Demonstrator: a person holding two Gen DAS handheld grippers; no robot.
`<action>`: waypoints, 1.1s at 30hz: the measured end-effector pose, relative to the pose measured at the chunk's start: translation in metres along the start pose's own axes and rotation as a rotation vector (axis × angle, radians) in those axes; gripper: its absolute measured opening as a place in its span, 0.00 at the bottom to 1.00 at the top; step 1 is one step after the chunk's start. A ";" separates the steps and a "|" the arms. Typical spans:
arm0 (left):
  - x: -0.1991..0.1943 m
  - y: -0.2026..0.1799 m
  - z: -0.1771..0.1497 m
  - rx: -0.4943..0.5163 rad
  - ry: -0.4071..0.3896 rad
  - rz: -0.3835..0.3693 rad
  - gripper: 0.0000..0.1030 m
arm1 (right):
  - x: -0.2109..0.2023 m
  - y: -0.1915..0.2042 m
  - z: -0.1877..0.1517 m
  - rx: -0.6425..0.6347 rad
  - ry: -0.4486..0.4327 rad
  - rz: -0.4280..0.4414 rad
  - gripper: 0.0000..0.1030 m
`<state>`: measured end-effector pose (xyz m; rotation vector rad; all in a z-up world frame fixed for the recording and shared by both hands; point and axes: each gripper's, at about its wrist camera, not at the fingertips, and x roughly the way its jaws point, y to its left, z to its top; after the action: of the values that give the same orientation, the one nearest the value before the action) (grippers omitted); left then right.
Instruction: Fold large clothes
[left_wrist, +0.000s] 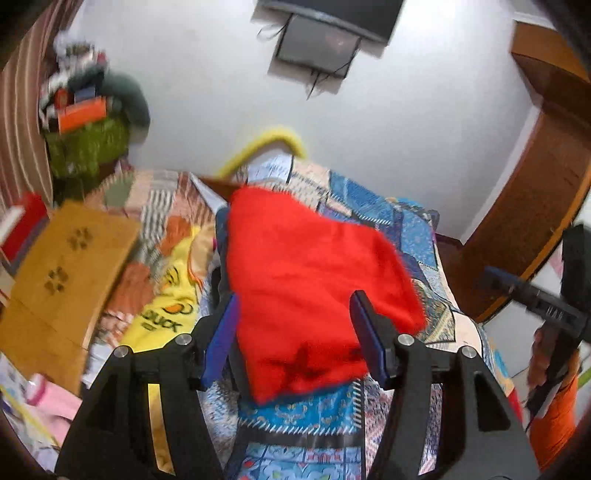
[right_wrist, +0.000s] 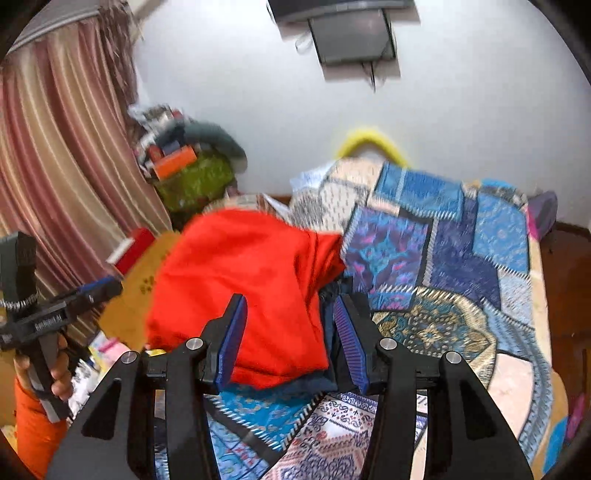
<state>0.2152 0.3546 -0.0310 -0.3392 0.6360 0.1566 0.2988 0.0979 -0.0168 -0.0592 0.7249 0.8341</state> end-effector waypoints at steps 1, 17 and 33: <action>-0.016 -0.008 -0.002 0.017 -0.022 0.009 0.58 | -0.016 0.005 0.001 -0.005 -0.029 0.009 0.44; -0.243 -0.138 -0.088 0.165 -0.504 0.031 0.60 | -0.220 0.109 -0.082 -0.231 -0.502 -0.005 0.47; -0.291 -0.168 -0.172 0.135 -0.672 0.224 1.00 | -0.244 0.128 -0.125 -0.211 -0.629 -0.134 1.00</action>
<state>-0.0698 0.1247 0.0596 -0.0687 0.0147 0.4187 0.0303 -0.0138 0.0651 -0.0309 0.0396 0.7410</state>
